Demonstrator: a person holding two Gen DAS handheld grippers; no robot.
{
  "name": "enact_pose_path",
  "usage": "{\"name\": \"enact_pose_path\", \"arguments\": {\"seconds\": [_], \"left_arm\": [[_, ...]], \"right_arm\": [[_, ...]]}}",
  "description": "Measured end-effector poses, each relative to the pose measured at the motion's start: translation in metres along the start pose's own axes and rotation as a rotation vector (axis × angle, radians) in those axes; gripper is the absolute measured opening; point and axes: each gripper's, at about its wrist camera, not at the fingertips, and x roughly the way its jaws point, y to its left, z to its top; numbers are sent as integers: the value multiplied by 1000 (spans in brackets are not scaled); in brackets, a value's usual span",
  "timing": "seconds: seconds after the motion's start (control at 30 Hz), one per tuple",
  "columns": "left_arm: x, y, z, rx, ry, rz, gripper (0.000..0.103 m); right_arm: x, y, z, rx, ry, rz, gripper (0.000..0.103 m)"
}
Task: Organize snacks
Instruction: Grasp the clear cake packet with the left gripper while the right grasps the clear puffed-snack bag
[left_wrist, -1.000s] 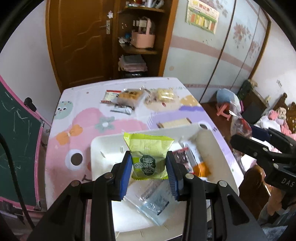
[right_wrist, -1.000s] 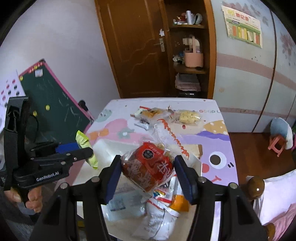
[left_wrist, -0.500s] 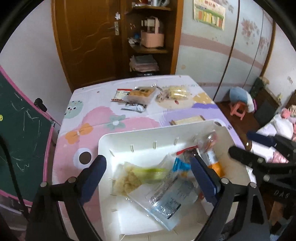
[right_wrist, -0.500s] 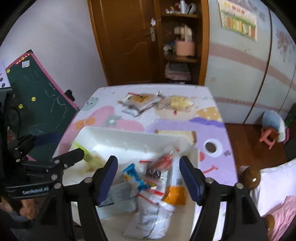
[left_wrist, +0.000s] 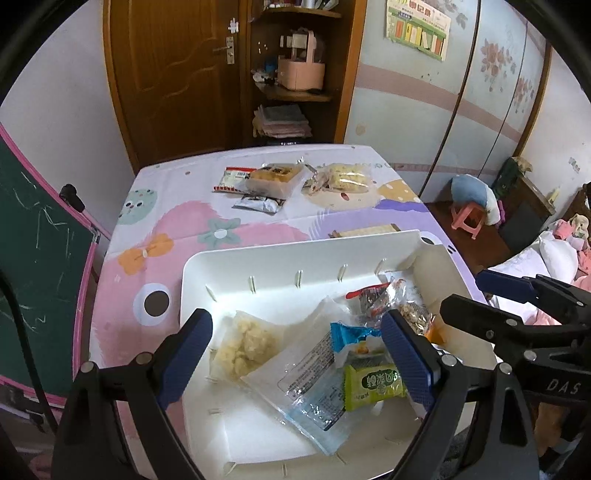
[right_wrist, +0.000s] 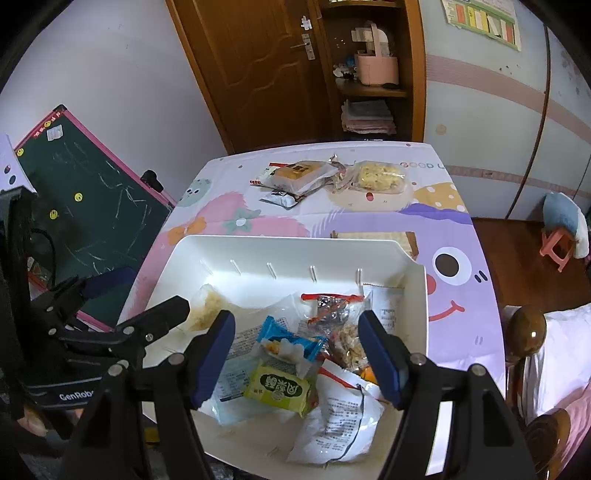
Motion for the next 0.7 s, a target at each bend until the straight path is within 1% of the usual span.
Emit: {"name": "enact_pose_path", "arguments": {"seconds": [0.17, 0.3, 0.37, 0.5, 0.6, 0.7], "left_arm": [[-6, -6, -2, 32, -50, 44, 92], [-4, -8, 1, 46, -13, 44, 92], [-5, -8, 6, 46, 8, 32, 92], [-16, -2, 28, 19, 4, 24, 92], [-35, 2, 57, 30, -44, 71, 92], [-54, 4, 87, 58, -87, 99, 92]], "right_arm": [[-3, -3, -2, 13, -8, 7, 70], [-3, -5, -2, 25, -7, 19, 70], [-5, -5, -1, 27, -12, 24, 70], [-18, -7, 7, 24, -33, 27, 70], [-36, -10, 25, 6, -70, 11, 70], [-59, -16, 51, 0, -118, -9, 70]]}}
